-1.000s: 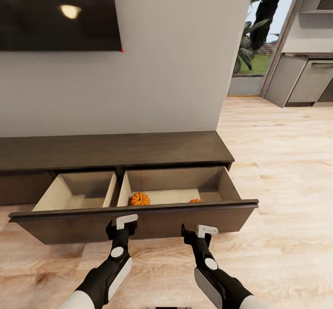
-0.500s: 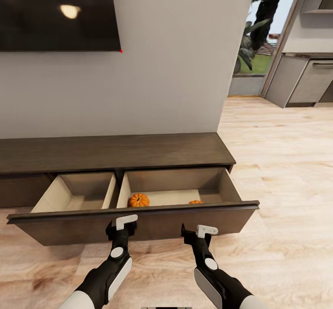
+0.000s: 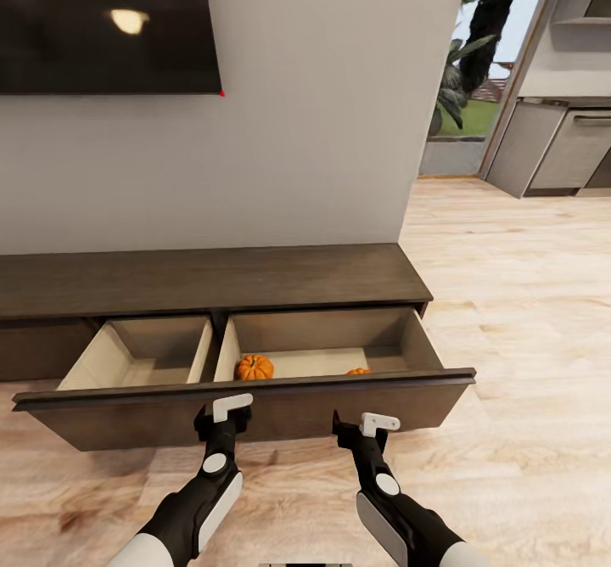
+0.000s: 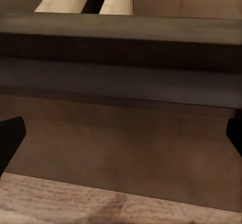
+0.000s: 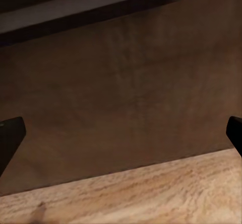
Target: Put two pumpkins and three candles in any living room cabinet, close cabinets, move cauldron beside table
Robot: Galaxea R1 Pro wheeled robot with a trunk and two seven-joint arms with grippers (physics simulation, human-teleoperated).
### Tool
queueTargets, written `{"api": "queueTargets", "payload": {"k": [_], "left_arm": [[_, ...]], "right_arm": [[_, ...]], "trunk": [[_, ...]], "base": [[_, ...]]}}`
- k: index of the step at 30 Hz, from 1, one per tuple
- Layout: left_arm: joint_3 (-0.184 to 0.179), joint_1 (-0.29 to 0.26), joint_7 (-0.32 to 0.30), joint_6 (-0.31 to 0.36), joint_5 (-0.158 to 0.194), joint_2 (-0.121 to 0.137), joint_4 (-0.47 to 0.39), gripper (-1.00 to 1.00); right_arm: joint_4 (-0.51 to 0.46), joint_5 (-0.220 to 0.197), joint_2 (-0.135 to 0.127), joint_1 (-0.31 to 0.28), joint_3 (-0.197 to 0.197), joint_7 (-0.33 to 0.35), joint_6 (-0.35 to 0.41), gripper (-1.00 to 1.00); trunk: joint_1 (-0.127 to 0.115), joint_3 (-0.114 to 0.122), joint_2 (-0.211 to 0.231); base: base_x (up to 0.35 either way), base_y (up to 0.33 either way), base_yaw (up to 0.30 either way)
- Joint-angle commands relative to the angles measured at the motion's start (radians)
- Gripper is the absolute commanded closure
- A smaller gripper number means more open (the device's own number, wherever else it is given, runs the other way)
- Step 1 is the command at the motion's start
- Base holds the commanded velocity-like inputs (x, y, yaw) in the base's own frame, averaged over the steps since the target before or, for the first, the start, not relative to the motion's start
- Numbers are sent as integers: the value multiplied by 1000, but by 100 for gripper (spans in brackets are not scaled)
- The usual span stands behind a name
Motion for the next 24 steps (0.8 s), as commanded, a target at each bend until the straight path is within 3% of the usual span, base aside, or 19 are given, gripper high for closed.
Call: {"api": "queueTargets", "payload": {"k": [1, 24], "left_arm": [[-6, -1, 5, -7, 0, 1, -1, -100], [-6, -1, 6, -6, 0, 1, -1, -100]], "right_arm": [[0, -10, -1, -2, 8, -6, -7, -100], [0, -11, -1, -1, 8, -6, -7, -100]], "trunk": [[0, -1, 0], [0, -1, 0]], "base": [[0, 0, 0], [168, 14, 0]]}}
